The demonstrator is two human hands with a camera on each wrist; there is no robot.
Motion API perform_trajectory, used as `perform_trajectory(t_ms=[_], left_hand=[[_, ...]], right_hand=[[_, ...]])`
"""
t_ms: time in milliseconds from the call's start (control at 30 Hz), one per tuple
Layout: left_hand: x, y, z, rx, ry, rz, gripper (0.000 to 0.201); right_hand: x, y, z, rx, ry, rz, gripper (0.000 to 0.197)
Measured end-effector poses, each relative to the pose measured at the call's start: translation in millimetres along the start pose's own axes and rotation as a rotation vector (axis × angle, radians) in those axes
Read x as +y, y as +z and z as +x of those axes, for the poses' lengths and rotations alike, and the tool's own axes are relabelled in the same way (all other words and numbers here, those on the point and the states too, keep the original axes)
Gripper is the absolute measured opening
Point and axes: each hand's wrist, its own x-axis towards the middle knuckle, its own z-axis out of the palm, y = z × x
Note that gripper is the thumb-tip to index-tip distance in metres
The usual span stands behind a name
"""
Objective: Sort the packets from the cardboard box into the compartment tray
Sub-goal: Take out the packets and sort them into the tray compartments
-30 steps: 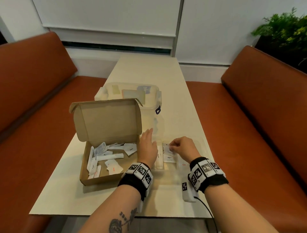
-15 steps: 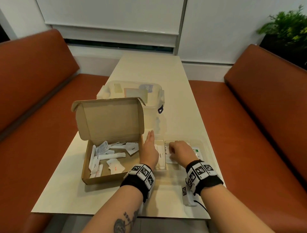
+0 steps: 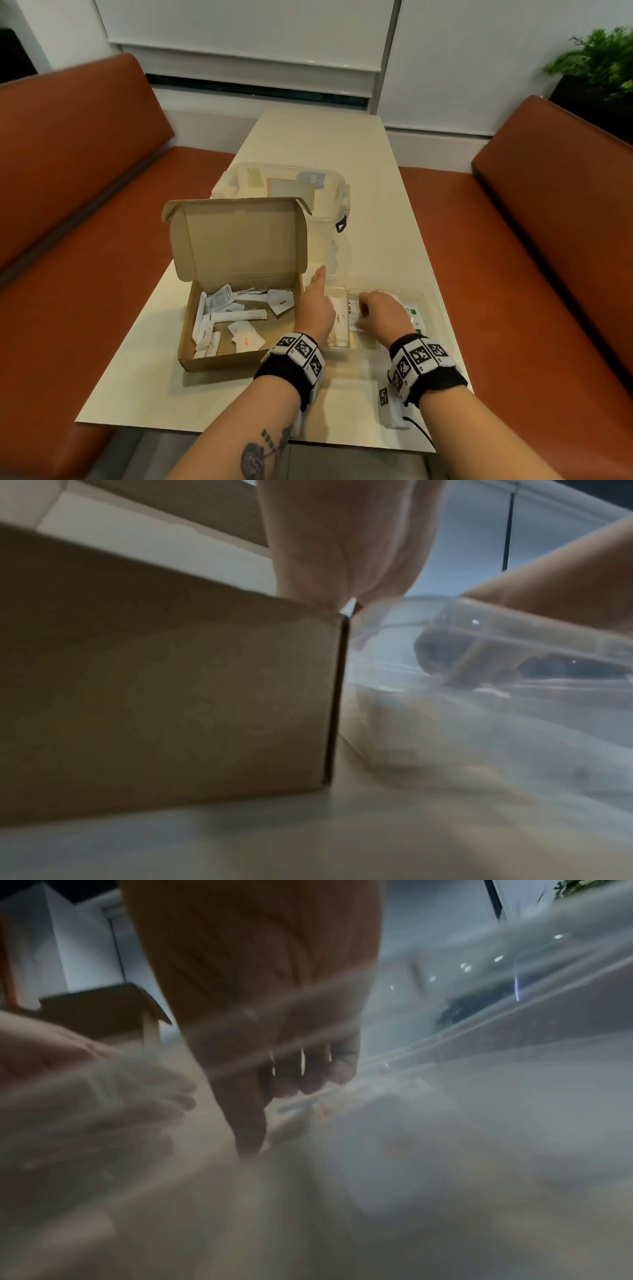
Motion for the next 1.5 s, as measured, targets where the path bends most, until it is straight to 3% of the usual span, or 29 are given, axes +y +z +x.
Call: perform_trajectory(t_ms=[167, 233, 367, 500, 567, 667, 867, 1067, 1233, 1367, 1500], left_hand=[[3.9, -30.5, -8.0, 0.209, 0.133, -0.183, 0.038], [-1.7, -52.8, -10.8, 0.322, 0.134, -0.185, 0.028], [-35.8, -101.7, -17.3, 0.439, 0.050, -0.083, 0.021], [-77.8, -145.6, -22.0, 0.565, -0.102, 0.190, 0.023], [-93.9, -160.5, -22.6, 0.548, -0.203, 0.197, 0.033], [-109.1, -169.5, -22.0, 0.442, -0.281, 0.019, 0.044], [-117.4, -168.2, -17.1, 0.344, -0.197, -0.167, 0.035], [-118.8, -169.3, -12.4, 0.338, -0.195, -0.170, 0.037], [-122.2, -167.4, -10.1, 0.340, -0.210, -0.169, 0.038], [-123.8, -166.9, -7.2, 0.339, -0.214, -0.168, 0.039], [-125.2, -166.9, -7.6, 0.340, -0.207, -0.165, 0.038]], right_hand=[[-39.8, -21.1, -0.3, 0.196, -0.063, 0.237, 0.012], [-68.3, -23.9, 1.8, 0.186, -0.125, 0.298, 0.010], [-125.0, -4.1, 7.1, -0.059, -0.238, 0.271, 0.009], [-159.7, 31.1, 14.0, -0.283, -0.184, 0.094, 0.027], [-170.6, 41.7, 15.1, -0.327, -0.148, 0.025, 0.030], [-185.3, 49.4, 16.3, -0.332, -0.133, -0.014, 0.037], [-215.4, 54.8, 18.6, -0.362, -0.111, -0.021, 0.061], [-237.8, 61.5, 19.1, -0.429, -0.145, 0.195, 0.051], [-237.6, 63.8, 22.4, -0.440, -0.140, 0.125, 0.062], [-241.5, 64.7, 22.2, -0.502, -0.135, 0.369, 0.067], [-243.2, 66.6, 20.5, -0.551, -0.114, 0.410, 0.047]])
